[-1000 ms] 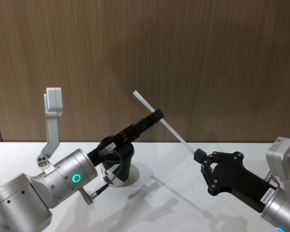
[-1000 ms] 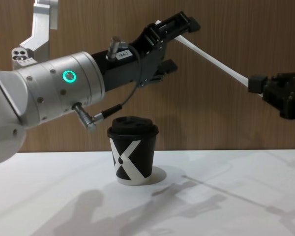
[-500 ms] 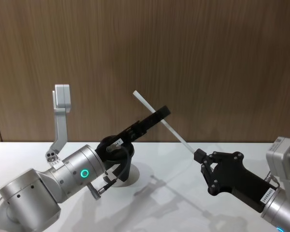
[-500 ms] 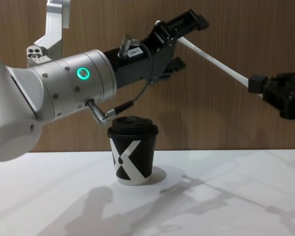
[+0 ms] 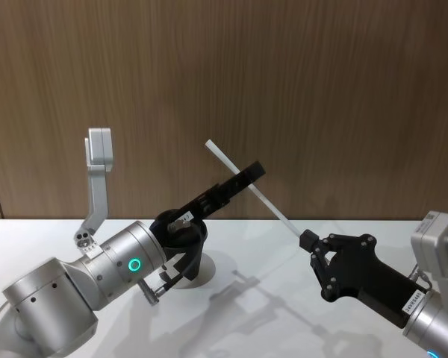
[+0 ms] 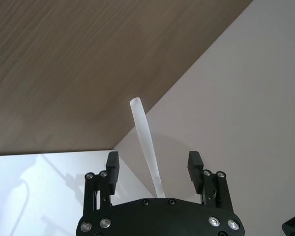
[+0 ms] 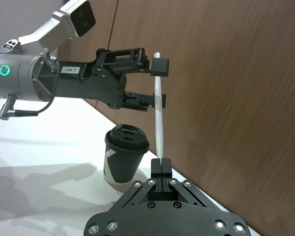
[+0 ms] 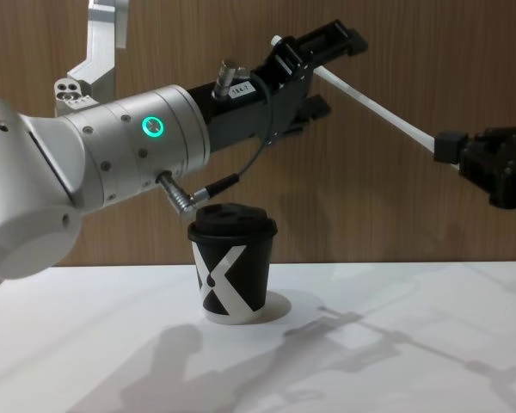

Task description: Pick up the straw with one hand, pass it to the other hand, and insert it into the cup.

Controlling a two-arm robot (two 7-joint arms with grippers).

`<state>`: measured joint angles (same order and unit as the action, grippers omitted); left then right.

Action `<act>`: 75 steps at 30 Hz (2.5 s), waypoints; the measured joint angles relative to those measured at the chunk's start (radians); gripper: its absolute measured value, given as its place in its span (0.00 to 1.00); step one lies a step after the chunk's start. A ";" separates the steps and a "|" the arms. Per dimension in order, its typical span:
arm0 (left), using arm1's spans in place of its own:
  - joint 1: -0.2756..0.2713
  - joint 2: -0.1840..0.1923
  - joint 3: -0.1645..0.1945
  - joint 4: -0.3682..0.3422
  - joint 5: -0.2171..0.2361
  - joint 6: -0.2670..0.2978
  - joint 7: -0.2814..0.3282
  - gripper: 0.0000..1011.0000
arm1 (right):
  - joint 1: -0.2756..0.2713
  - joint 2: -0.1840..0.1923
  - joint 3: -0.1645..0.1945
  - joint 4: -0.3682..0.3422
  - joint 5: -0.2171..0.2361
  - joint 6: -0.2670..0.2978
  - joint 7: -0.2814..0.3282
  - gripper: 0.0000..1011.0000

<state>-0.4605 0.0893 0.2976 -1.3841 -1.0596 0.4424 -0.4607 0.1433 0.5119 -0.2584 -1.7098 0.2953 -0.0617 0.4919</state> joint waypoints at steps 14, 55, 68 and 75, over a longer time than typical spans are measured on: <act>-0.003 -0.001 0.003 0.004 -0.001 -0.004 0.002 0.47 | 0.000 0.000 0.000 0.000 0.000 0.000 0.000 0.01; -0.003 0.003 0.009 -0.002 0.002 -0.011 0.012 0.01 | 0.000 0.000 0.000 0.000 0.000 0.000 0.000 0.01; -0.002 0.007 0.011 -0.007 0.006 -0.015 0.017 0.01 | 0.000 0.000 0.000 0.000 0.000 0.000 0.000 0.23; -0.001 0.012 0.015 -0.015 0.012 -0.021 0.026 0.01 | 0.000 0.000 0.000 0.000 0.000 0.000 0.000 0.45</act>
<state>-0.4614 0.1010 0.3129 -1.3987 -1.0474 0.4214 -0.4352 0.1433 0.5119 -0.2583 -1.7099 0.2953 -0.0617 0.4919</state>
